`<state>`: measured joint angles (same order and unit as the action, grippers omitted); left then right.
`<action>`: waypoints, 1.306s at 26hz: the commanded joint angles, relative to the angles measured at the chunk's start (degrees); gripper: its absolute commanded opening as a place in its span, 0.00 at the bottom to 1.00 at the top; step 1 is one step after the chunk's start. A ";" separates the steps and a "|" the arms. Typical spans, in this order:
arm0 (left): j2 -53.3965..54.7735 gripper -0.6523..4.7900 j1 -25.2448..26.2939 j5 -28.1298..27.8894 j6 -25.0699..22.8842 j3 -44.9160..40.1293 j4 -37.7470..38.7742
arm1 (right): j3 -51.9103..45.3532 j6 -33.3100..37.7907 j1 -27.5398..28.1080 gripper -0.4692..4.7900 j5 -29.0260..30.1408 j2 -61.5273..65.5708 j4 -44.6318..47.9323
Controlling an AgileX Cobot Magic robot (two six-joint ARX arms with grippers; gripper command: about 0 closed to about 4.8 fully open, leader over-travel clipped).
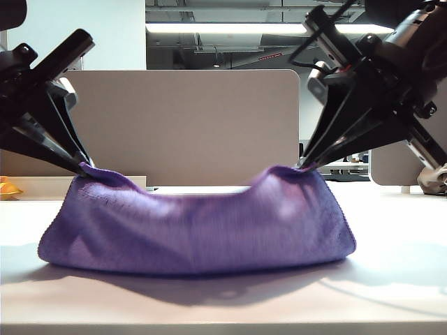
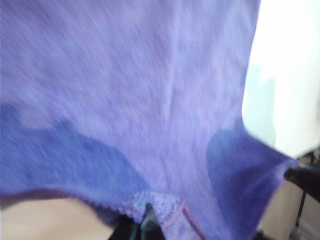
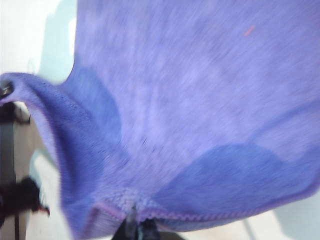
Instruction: Fold the bottom of the cloth upward, then fold it vertically to form a square shape.
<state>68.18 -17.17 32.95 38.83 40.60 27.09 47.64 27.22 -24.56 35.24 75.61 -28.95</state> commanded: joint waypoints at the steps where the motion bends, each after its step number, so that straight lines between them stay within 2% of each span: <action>1: -0.15 0.14 2.29 -0.79 3.41 0.15 -2.73 | 0.20 1.31 2.36 0.09 -0.63 0.11 0.83; 5: -0.13 0.14 5.22 -0.61 4.70 0.15 -4.15 | 0.22 1.33 5.09 0.09 -0.39 0.42 1.42; 8: -0.09 0.14 7.48 -0.59 6.25 0.15 -6.16 | 0.28 2.49 6.19 0.09 2.45 1.03 4.72; 10: 0.44 0.14 8.96 1.44 10.21 0.15 -10.25 | 0.72 7.61 6.67 0.09 4.68 2.62 8.85; 12: 2.64 0.14 9.42 5.51 13.99 0.17 -14.58 | 2.19 9.20 6.60 0.09 6.49 5.88 10.05; 16: 7.85 0.14 9.42 9.35 15.50 0.70 -16.52 | 5.33 9.20 6.49 0.09 8.59 10.78 9.86; 21: 11.74 0.14 9.46 9.09 16.28 0.74 -19.41 | 8.66 9.29 6.97 0.09 8.13 12.81 10.25; 28: 12.41 0.14 10.80 8.17 23.43 0.83 -26.56 | 12.87 10.67 7.43 0.09 8.39 16.09 9.49; 34: 12.44 0.11 13.18 8.02 23.74 0.83 -26.88 | 13.31 10.91 7.82 0.09 8.22 17.62 9.53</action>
<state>80.77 -4.62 40.86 62.61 41.23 1.04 60.73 38.06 -16.82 43.31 93.17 -19.64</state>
